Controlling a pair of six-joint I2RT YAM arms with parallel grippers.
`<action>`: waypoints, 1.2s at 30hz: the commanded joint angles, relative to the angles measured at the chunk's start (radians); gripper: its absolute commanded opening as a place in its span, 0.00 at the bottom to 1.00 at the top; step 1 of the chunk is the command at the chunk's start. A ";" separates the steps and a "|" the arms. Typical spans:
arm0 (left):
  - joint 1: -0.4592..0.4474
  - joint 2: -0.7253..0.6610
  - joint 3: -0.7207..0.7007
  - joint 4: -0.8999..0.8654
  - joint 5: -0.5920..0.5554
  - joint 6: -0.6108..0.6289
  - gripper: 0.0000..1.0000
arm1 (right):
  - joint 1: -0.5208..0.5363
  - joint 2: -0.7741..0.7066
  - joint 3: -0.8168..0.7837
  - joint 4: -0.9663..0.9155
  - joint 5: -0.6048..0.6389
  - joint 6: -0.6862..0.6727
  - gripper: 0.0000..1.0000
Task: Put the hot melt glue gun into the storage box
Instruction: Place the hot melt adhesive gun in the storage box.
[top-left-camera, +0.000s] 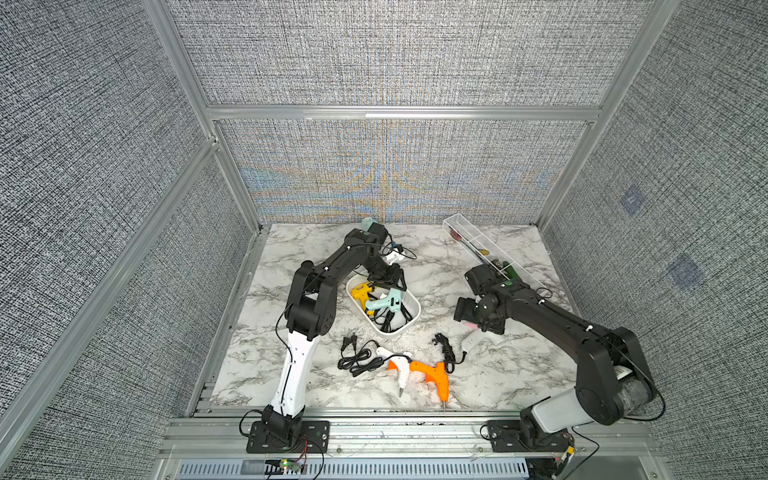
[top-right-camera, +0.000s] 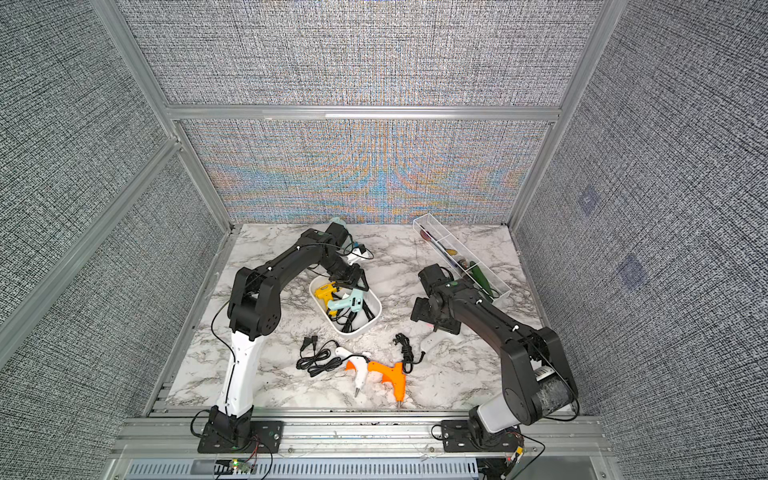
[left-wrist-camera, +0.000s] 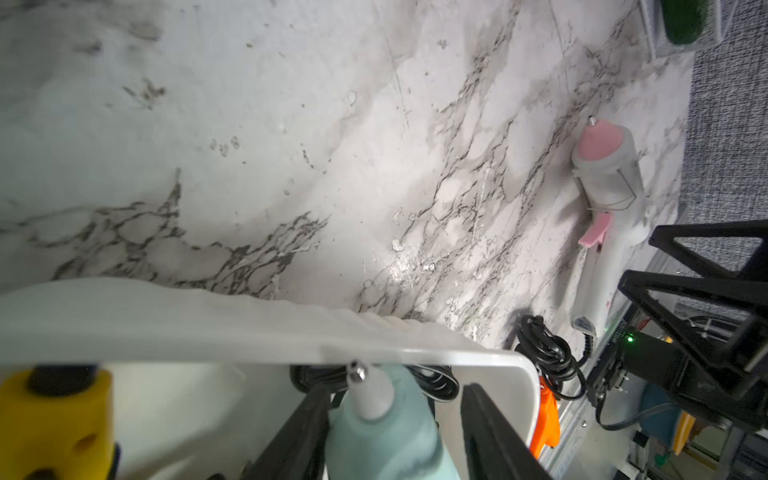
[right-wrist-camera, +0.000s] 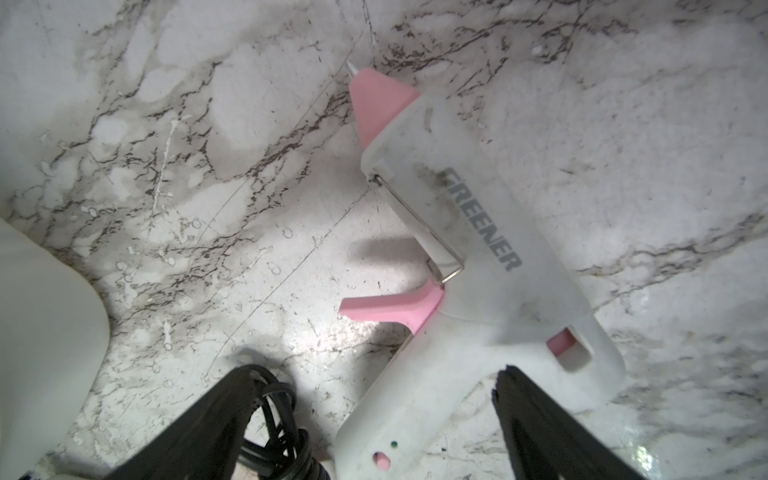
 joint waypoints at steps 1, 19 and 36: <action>-0.012 -0.004 0.018 -0.052 -0.074 0.014 0.53 | 0.000 -0.011 -0.007 -0.008 0.004 0.004 0.96; 0.076 -0.180 -0.035 0.008 -0.272 -0.360 0.11 | -0.002 -0.010 -0.007 -0.003 0.004 0.001 0.96; 0.102 -0.110 -0.146 0.037 -0.320 -0.514 0.14 | -0.012 -0.019 -0.024 0.002 0.004 -0.005 0.96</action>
